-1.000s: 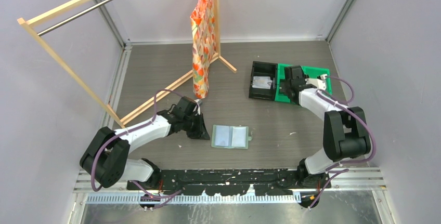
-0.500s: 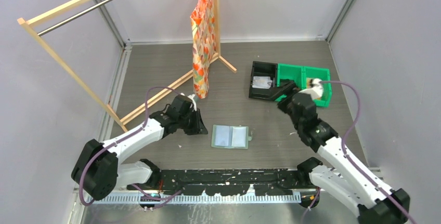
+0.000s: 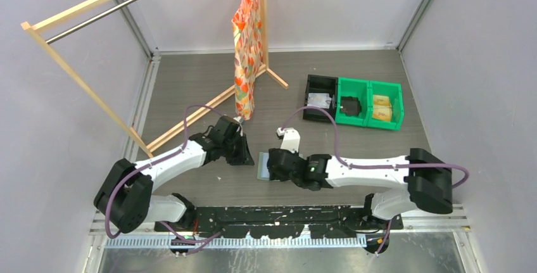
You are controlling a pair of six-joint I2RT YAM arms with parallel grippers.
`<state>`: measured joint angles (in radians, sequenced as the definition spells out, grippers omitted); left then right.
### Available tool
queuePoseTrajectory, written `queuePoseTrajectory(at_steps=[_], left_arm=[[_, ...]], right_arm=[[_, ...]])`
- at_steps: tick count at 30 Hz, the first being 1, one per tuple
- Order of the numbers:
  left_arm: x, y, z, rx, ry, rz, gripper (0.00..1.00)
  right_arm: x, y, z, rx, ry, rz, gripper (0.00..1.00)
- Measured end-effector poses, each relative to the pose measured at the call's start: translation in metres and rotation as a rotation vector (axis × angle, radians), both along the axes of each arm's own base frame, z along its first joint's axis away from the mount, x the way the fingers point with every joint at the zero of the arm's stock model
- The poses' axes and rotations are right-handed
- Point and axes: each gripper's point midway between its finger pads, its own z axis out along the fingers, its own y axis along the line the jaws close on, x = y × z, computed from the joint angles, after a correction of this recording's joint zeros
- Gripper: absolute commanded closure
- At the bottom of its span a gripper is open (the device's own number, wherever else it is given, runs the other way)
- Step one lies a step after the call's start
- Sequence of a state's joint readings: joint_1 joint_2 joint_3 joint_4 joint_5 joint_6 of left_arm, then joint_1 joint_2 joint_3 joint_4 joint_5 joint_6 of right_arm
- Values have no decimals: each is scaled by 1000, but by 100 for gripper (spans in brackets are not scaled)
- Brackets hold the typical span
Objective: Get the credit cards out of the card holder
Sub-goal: Remove the credit card from the card holder.
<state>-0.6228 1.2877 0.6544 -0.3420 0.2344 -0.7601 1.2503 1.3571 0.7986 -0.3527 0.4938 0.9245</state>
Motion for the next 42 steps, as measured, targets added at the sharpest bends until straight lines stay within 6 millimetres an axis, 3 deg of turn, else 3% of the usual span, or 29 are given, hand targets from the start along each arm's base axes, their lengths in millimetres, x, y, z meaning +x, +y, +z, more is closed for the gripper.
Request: queuePoseTrajectory(at_steps=[10,16,27,31,42], left_arm=[[-4,0,-10,9,49,12,80],[-12,1,-21,8,87,4,80],[-14,-6,-30,-10,123,-11,74],[-14,-9,-31,-19,132,-16,67],[-13,-29,-30,-121,147,-62,69]], right_arm=[[19,25,-15,-125,-8,-58,38],[22,2,-25,-184,5,-117,47],[26,-68,-64,-252,93,-246,71],[30,-71,-65,-211,95,-274,74],[31,-74,-68,-161,111,-287,78]])
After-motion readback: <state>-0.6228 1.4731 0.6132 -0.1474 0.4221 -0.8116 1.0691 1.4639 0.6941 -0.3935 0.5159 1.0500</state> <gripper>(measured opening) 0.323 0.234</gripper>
